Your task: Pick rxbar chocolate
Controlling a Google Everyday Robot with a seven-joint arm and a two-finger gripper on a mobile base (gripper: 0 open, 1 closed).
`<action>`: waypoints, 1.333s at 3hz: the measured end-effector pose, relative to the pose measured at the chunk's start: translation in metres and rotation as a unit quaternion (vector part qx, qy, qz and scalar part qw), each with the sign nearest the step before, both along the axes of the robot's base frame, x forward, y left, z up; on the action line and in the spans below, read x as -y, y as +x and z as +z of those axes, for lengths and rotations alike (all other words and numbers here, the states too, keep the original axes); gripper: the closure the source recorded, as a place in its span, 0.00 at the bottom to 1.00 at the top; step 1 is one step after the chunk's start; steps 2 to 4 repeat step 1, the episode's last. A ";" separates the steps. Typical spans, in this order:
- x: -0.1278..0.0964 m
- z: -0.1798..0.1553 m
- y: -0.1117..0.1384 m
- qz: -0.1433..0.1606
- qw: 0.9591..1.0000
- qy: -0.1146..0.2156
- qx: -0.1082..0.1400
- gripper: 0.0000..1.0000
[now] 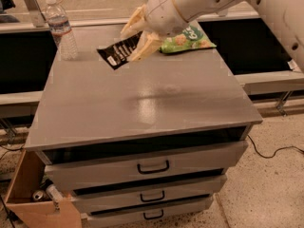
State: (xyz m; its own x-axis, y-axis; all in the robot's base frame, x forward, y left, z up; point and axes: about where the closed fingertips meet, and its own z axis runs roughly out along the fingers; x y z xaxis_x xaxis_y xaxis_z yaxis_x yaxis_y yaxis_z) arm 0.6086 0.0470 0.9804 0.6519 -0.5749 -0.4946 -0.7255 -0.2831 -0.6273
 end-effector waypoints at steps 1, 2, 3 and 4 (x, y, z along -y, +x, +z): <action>0.000 0.001 0.001 -0.001 1.000 0.002 0.002 1.00; 0.000 0.001 0.001 -0.001 1.000 0.002 0.002 1.00; 0.000 0.001 0.001 -0.001 1.000 0.002 0.002 1.00; 0.000 0.001 0.001 -0.001 1.000 0.002 0.002 1.00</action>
Offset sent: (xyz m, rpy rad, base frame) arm 0.0000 0.0000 0.0000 0.0000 0.0000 0.0000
